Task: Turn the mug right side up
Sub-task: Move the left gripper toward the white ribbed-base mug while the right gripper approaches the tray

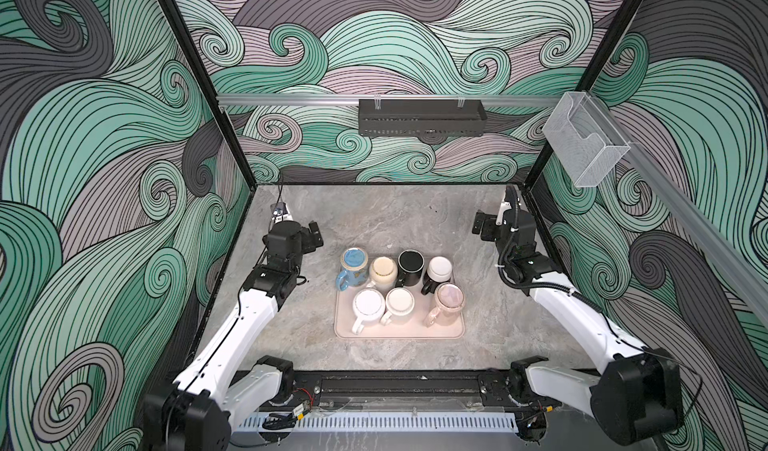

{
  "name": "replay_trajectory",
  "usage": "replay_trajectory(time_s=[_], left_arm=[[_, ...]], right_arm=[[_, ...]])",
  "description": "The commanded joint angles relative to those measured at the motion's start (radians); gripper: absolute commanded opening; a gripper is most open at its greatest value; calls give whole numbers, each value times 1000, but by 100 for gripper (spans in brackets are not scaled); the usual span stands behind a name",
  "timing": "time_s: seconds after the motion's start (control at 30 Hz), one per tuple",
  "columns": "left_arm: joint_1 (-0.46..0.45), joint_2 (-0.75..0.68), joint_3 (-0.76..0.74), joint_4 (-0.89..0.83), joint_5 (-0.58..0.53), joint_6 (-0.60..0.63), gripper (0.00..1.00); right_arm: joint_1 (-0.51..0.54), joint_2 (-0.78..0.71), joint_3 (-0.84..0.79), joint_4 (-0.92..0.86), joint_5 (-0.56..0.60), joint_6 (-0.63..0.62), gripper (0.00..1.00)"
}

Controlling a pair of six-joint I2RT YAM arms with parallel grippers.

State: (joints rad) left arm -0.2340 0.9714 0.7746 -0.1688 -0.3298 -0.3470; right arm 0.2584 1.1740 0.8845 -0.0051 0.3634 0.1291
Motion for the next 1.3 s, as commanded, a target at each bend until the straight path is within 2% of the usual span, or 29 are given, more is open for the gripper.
replay_trajectory(time_s=[0.0,0.13,0.27,0.37,0.53,0.7,1.07,1.27], left_arm=[[-41,-64,40,-246,169,-133,98],[-135,-105,98,-428,223,-125,96],[-188,-150,144,-572,270,-138,90],[-215,-184,140,-625,259,-155,84],[-225,-194,58,-576,267,-180,70],[-229,-121,11,-484,267,-175,57],[-238,13,4,-397,290,-96,55],[-252,94,24,-377,298,-50,66]], right_arm=[[47,-32,77,-306,-18,100,99],[118,-52,155,-484,-85,158,96],[228,-40,231,-632,-88,189,96],[317,-34,270,-690,-68,196,95],[429,11,305,-689,-105,222,94],[510,98,319,-626,-119,231,95],[535,164,311,-508,-225,246,93],[537,174,302,-482,-234,247,93]])
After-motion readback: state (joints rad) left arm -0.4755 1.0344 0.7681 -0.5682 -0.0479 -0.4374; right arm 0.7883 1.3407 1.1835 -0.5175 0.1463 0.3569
